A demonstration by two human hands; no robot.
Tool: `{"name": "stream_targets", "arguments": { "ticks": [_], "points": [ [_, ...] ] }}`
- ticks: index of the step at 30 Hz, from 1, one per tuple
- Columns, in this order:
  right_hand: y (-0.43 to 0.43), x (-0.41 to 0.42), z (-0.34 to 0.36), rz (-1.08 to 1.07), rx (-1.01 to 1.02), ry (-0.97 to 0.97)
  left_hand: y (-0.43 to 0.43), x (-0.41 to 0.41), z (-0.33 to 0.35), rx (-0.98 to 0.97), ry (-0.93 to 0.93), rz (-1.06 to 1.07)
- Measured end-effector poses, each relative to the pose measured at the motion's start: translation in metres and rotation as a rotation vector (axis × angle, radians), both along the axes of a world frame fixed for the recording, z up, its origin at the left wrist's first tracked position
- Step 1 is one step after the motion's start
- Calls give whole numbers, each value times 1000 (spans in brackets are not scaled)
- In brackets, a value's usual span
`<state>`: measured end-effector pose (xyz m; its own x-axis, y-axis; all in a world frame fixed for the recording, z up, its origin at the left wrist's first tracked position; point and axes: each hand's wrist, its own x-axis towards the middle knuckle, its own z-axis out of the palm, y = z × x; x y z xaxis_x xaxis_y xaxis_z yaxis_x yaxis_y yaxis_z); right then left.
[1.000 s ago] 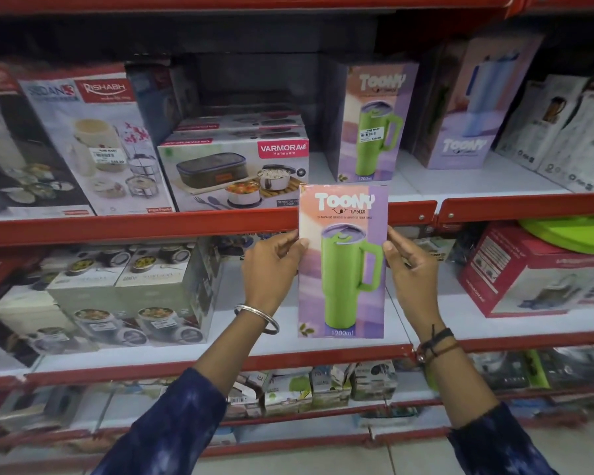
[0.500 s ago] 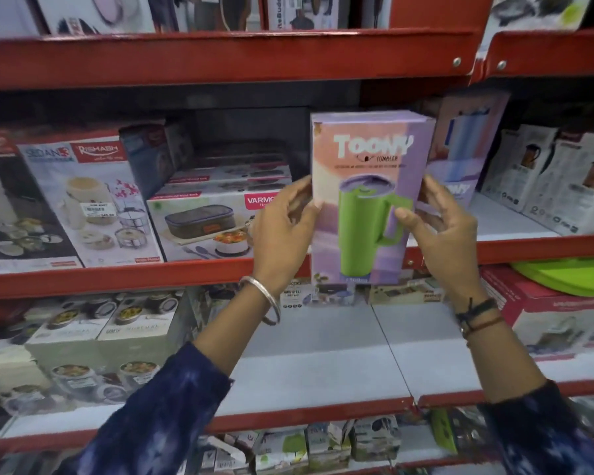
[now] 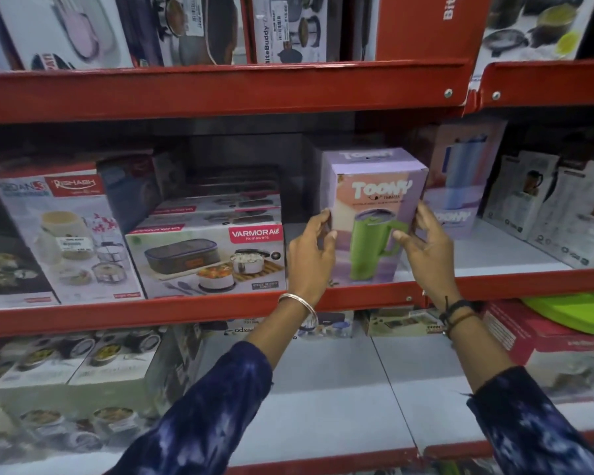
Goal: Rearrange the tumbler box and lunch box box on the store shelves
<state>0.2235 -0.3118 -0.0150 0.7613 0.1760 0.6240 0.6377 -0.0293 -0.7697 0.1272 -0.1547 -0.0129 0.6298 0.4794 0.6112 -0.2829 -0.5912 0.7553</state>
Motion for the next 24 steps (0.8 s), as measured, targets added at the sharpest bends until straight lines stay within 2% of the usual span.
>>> {"name": "stream_targets", "arguments": {
  "ticks": [11,18,24],
  "points": [
    [13,23,1,-8,-25,5,20,32,5,101,76,76],
    [13,34,1,-33,-151,28,21,38,-3,113,63,92],
    [22,10,-4,-198,-193,29,16,13,-17,90,78,-14]
  ]
}}
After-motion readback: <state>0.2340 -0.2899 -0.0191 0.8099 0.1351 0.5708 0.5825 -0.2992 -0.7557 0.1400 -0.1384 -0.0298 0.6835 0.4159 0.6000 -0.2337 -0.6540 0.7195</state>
